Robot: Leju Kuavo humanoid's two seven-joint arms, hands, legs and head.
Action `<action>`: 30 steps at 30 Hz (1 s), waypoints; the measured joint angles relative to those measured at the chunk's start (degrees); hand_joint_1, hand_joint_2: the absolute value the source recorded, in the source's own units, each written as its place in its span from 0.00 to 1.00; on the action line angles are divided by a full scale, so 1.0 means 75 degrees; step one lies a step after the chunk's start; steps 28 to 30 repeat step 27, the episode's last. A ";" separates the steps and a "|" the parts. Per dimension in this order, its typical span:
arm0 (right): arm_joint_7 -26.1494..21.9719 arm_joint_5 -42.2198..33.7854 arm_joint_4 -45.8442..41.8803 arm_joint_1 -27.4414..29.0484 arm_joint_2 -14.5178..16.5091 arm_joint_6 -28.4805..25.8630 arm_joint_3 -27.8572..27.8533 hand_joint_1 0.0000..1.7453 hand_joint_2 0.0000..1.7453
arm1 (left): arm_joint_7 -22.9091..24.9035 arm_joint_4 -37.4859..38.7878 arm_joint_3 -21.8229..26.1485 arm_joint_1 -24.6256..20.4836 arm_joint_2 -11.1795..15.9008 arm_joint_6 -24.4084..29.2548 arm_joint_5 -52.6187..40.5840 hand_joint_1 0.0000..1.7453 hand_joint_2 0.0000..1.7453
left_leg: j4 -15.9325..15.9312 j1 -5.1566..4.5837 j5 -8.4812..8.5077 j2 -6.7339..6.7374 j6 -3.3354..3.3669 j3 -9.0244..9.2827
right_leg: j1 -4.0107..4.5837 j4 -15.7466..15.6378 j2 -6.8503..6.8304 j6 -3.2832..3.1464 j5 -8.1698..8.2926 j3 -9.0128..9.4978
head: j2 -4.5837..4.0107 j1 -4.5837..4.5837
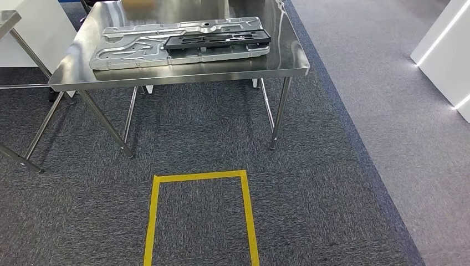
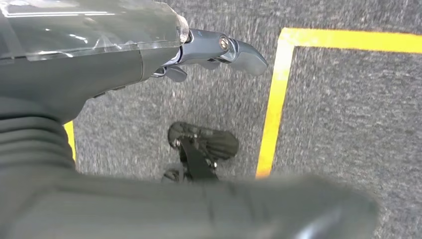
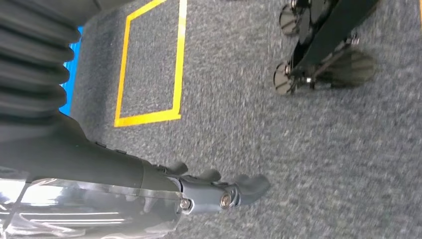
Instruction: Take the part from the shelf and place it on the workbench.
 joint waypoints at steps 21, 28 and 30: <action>-0.0205 -0.1176 -0.0089 0.0159 -0.0069 0.0000 0.0901 0.00 0.00 | 0.0503 -0.0030 -0.1160 0.0199 0.0079 0.0054 0.1213 0.00 0.00 | -0.0053 0.0035 0.0066 -0.0004 -0.0090 -0.0015 | 0.0064 -0.0003 0.0002 -0.0046 0.0043 -0.0032 | 0.0000 0.0000; -0.0150 -0.1938 -0.0192 0.0274 -0.0103 0.0017 0.1622 0.00 0.00 | 0.0703 -0.0119 -0.2037 0.0349 0.0148 0.0064 0.1853 0.00 0.00 | -0.0047 0.0034 0.0066 -0.0004 -0.0088 -0.0016 | 0.0063 -0.0006 0.0002 -0.0041 0.0046 -0.0033 | 0.0000 0.0000; -0.0150 -0.1938 -0.0192 0.0274 -0.0103 0.0017 0.1622 0.00 0.00 | 0.0703 -0.0119 -0.2037 0.0349 0.0148 0.0064 0.1853 0.00 0.00 | -0.0047 0.0034 0.0066 -0.0004 -0.0088 -0.0016 | 0.0063 -0.0006 0.0002 -0.0041 0.0046 -0.0033 | 0.0000 0.0000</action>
